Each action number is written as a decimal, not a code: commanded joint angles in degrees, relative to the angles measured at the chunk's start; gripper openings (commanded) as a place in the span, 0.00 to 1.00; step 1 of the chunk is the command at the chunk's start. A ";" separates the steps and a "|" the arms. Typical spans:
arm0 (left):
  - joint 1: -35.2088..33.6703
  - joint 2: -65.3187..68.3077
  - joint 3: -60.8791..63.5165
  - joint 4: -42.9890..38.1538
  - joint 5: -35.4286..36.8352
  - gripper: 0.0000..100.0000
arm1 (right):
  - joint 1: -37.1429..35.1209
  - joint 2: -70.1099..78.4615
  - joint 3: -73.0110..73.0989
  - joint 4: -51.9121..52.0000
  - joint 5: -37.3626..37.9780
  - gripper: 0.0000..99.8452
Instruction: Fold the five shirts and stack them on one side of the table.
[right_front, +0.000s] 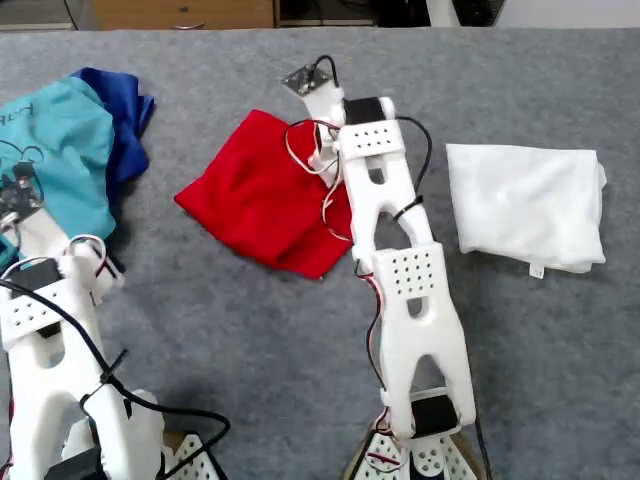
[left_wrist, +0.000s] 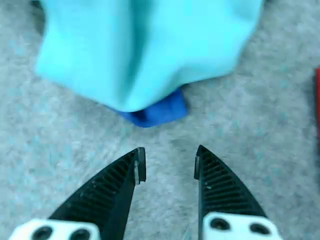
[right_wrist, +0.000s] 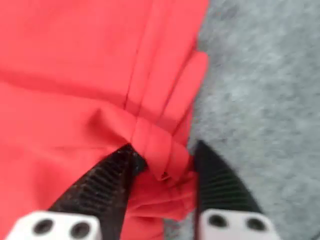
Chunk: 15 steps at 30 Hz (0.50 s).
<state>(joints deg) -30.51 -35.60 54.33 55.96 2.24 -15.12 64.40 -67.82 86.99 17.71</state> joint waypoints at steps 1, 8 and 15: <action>-4.40 0.13 -0.35 -0.79 -3.08 0.17 | -2.15 -0.40 -10.24 3.69 0.26 0.00; -10.99 -0.13 -0.62 -0.88 -8.09 0.17 | -6.73 -0.66 -27.12 15.65 3.43 0.00; -17.76 -0.22 -0.70 -0.88 -11.60 0.17 | -16.40 -11.65 -18.51 15.56 5.10 0.00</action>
<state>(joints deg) -45.27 -35.43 54.33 55.96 -7.96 -26.20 61.32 -89.80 101.32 21.49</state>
